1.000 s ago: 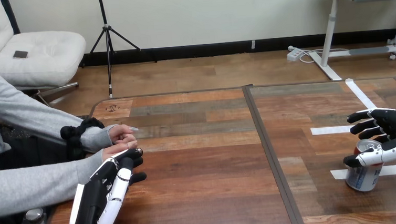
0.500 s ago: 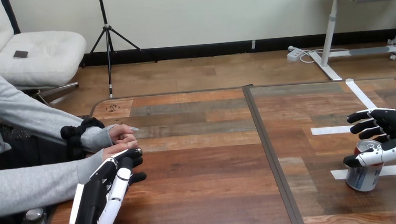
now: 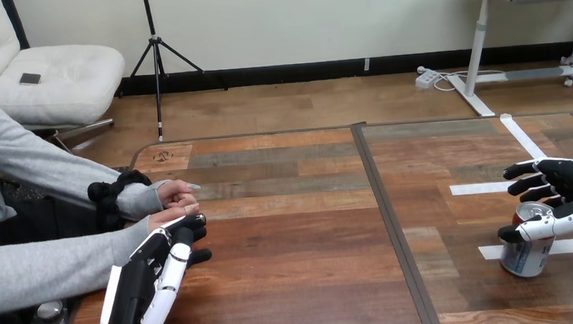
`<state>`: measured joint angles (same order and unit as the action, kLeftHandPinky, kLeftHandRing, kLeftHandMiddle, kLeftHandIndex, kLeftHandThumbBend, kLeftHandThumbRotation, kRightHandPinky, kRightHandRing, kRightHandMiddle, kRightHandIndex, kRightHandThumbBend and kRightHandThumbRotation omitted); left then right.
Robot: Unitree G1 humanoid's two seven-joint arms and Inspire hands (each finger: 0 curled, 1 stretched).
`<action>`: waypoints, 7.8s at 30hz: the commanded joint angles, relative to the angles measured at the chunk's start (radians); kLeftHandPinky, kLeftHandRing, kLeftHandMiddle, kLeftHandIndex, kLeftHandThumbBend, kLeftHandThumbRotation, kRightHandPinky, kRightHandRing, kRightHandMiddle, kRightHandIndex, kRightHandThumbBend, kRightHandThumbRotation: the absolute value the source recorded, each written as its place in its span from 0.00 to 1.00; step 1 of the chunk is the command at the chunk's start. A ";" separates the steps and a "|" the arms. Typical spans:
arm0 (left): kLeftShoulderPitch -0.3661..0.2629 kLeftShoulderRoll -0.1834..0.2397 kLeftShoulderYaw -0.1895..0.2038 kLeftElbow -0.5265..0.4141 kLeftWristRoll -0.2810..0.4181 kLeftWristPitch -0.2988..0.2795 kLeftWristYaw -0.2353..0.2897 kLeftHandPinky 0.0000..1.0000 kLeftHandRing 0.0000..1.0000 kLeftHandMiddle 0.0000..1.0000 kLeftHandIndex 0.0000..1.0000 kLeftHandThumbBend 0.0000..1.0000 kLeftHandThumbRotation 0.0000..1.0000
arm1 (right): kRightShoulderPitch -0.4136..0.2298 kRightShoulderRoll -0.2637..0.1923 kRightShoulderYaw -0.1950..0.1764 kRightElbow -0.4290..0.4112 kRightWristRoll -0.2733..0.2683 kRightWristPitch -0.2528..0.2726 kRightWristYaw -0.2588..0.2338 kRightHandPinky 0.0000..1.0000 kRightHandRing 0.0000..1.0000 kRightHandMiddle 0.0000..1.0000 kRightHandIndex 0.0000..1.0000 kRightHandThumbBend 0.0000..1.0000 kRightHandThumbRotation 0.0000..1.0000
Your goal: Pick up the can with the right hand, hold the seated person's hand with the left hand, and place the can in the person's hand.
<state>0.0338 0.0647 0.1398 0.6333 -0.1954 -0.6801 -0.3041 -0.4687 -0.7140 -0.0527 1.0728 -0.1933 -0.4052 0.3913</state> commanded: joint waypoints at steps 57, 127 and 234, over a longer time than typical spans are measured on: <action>-0.065 0.021 0.009 -0.023 0.002 -0.024 0.002 0.69 0.81 0.78 0.65 0.41 0.64 | -0.022 -0.038 0.020 -0.046 -0.018 0.062 0.001 0.68 0.68 0.70 0.72 1.00 0.00; -0.073 0.021 0.006 -0.013 0.003 -0.031 0.006 0.68 0.80 0.77 0.65 0.40 0.65 | -0.040 -0.058 0.095 -0.033 -0.143 0.030 -0.164 0.35 0.41 0.46 0.50 0.84 0.00; -0.052 0.290 0.057 -0.424 0.818 -0.036 0.542 0.54 0.73 0.79 0.76 0.99 0.40 | -0.031 0.017 0.050 -0.014 0.010 -0.099 -0.190 0.21 0.25 0.32 0.42 0.85 0.00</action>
<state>0.0325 0.2881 0.1800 0.3236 0.5483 -0.7198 0.1601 -0.4333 -0.7109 0.0249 1.0738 -0.2135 -0.4703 0.2109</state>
